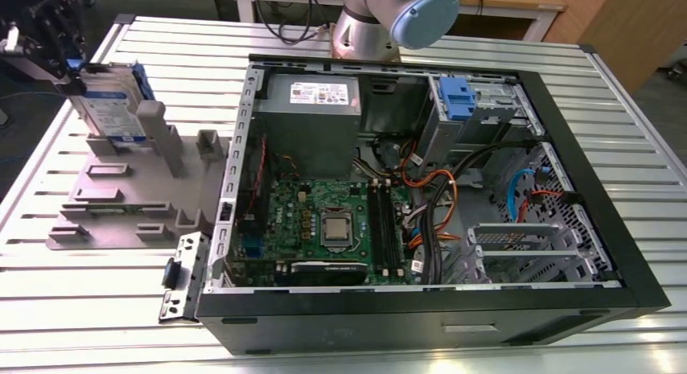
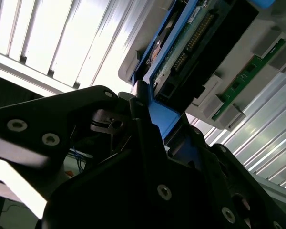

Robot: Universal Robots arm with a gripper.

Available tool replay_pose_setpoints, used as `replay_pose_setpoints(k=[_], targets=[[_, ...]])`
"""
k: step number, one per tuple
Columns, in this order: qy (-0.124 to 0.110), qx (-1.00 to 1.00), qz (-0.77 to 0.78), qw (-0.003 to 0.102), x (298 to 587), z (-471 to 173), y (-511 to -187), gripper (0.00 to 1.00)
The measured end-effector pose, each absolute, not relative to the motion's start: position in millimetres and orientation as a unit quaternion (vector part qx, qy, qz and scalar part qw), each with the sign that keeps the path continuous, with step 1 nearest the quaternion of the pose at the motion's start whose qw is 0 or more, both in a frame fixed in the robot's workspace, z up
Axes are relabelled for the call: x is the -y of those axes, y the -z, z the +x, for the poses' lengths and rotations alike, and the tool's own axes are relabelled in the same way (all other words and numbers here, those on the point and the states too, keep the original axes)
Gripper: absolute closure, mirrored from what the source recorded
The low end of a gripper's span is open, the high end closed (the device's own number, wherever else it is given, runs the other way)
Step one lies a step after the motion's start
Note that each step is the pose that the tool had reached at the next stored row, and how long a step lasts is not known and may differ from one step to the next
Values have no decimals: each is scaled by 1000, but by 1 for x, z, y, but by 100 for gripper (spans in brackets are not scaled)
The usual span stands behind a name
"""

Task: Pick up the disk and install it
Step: 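Pick up the disk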

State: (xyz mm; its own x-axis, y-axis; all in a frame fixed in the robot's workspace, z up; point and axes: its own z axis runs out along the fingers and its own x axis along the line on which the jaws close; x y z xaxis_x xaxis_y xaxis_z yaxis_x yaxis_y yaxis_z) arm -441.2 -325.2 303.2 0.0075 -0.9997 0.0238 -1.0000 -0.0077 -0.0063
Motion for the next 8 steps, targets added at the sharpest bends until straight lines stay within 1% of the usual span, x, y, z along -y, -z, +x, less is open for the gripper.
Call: replay_pose_setpoints(k=[8], targets=[[-11,704,710,6,325,-441,-308,64]])
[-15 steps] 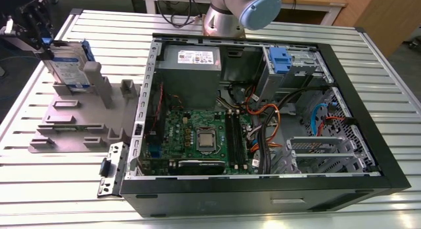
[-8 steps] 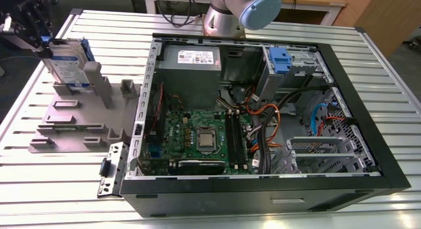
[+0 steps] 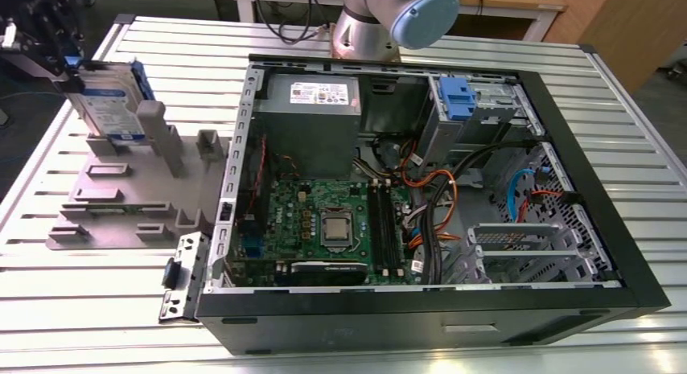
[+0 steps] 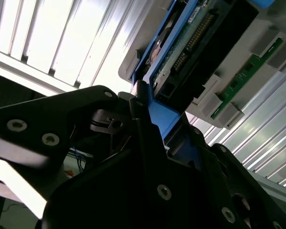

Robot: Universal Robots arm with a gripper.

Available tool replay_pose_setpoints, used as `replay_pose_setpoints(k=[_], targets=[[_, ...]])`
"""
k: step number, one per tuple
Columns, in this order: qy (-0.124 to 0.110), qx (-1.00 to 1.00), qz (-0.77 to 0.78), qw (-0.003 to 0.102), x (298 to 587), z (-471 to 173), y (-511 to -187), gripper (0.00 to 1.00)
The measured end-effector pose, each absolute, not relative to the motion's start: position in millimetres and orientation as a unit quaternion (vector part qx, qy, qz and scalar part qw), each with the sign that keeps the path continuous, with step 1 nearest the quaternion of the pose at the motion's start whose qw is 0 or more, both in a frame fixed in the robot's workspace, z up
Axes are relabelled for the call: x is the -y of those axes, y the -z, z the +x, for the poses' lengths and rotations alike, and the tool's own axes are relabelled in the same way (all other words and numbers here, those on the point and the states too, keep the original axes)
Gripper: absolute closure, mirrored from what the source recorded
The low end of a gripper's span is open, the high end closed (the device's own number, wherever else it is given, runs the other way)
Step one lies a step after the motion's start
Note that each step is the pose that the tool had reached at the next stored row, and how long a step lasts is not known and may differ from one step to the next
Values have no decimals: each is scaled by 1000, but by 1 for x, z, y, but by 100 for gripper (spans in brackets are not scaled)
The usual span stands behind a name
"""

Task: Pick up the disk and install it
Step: 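Pick up the disk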

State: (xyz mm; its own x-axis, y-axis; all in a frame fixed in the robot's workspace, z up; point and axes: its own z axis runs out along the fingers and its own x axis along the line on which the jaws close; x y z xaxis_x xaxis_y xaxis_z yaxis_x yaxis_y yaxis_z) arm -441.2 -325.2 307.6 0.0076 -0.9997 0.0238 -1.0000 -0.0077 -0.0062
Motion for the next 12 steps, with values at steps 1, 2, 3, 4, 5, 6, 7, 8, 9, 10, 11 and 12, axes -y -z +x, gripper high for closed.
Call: replay_pose_setpoints(k=[1,2,3,4,5,6,7,8,9,10,11,12], targets=[[-11,704,710,6,325,-441,-308,64],[-11,704,710,6,325,-441,-309,64],[-11,704,710,6,325,-441,-309,64],[-11,704,710,6,325,-441,-310,64],[-11,704,710,6,325,-441,-310,64],[-11,704,710,6,325,-441,-311,64],[-11,704,710,6,325,-441,-312,64],[-11,704,710,6,325,-441,-313,64],[-11,704,710,6,325,-441,-314,64],[-11,704,710,6,325,-441,-314,64],[-11,704,710,6,325,-441,-315,64],[-11,704,710,6,325,-441,-315,64]])
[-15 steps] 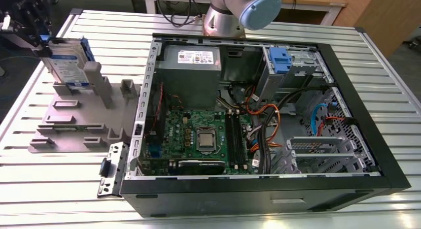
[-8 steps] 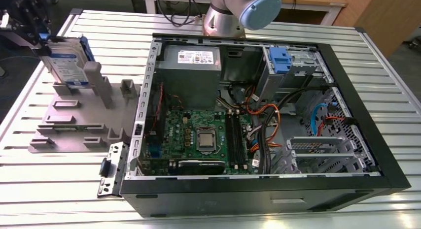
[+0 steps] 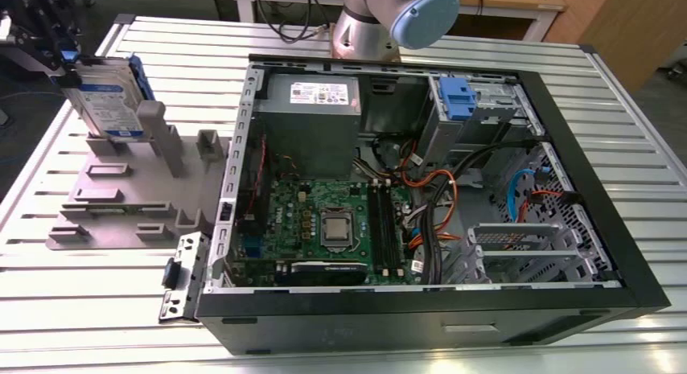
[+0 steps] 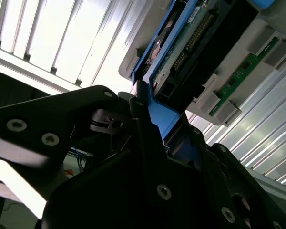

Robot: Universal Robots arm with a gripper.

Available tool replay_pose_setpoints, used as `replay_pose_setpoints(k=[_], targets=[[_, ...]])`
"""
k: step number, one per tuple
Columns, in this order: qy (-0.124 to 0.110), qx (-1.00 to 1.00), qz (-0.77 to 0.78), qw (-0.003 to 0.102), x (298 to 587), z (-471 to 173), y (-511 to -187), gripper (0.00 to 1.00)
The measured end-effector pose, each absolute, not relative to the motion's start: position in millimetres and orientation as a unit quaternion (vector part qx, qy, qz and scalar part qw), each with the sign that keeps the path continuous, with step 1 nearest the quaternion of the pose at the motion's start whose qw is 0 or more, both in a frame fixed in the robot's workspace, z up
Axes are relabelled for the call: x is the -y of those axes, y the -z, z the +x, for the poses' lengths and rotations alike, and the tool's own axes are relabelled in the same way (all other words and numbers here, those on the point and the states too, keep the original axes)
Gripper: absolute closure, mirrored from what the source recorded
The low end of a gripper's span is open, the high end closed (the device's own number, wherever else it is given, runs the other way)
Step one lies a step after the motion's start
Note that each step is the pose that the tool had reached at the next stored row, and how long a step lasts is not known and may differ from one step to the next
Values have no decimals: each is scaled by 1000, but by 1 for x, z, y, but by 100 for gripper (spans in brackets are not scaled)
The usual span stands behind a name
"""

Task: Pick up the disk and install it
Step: 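Pick up the disk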

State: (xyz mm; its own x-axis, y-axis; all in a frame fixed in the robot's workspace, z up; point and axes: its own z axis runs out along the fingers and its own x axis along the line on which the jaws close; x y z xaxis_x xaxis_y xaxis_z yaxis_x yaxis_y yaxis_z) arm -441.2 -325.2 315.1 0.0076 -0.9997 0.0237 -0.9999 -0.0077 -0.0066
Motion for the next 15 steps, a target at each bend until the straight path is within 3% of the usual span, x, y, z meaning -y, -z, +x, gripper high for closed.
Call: replay_pose_setpoints(k=[15], targets=[[-11,704,710,6,325,-441,-318,64]])
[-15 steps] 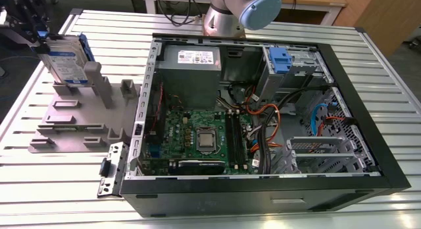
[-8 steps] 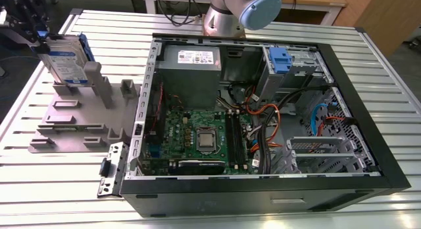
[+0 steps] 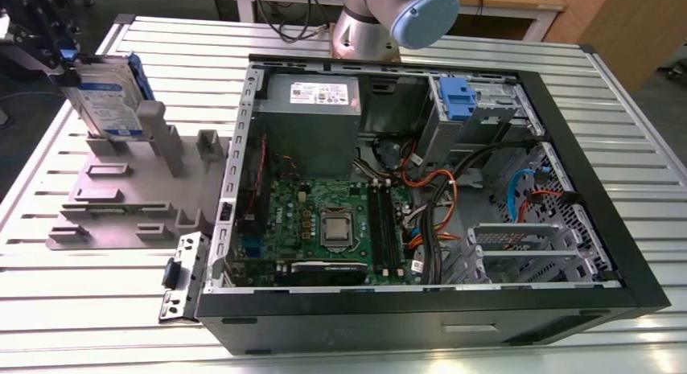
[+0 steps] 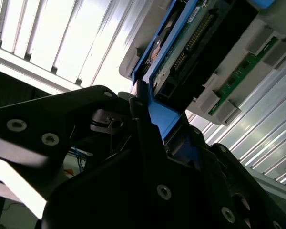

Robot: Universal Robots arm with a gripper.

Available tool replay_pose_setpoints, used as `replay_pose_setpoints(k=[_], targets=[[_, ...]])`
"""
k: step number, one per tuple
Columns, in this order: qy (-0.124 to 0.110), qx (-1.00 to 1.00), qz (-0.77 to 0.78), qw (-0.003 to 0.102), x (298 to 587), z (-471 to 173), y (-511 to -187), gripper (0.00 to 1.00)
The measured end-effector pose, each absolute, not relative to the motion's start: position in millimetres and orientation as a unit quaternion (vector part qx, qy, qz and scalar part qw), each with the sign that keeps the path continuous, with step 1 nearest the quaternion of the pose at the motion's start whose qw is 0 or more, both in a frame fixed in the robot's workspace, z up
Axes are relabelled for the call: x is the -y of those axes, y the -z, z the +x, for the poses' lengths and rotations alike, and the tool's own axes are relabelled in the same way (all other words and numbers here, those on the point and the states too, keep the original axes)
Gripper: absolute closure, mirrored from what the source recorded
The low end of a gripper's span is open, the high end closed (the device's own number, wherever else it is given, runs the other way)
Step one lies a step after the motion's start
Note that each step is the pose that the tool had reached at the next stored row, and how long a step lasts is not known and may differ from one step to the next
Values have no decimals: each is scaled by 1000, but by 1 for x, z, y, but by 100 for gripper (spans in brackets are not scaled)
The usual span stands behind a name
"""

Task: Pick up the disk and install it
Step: 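Pick up the disk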

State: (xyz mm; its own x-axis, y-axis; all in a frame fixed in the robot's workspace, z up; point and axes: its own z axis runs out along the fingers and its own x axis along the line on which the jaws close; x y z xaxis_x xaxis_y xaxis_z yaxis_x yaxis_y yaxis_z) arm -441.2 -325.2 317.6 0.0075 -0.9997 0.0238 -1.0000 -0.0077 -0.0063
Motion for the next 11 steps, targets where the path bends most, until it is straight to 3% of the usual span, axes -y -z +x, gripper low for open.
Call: replay_pose_setpoints(k=[11], targets=[[-11,704,710,6,325,-441,-320,64]])
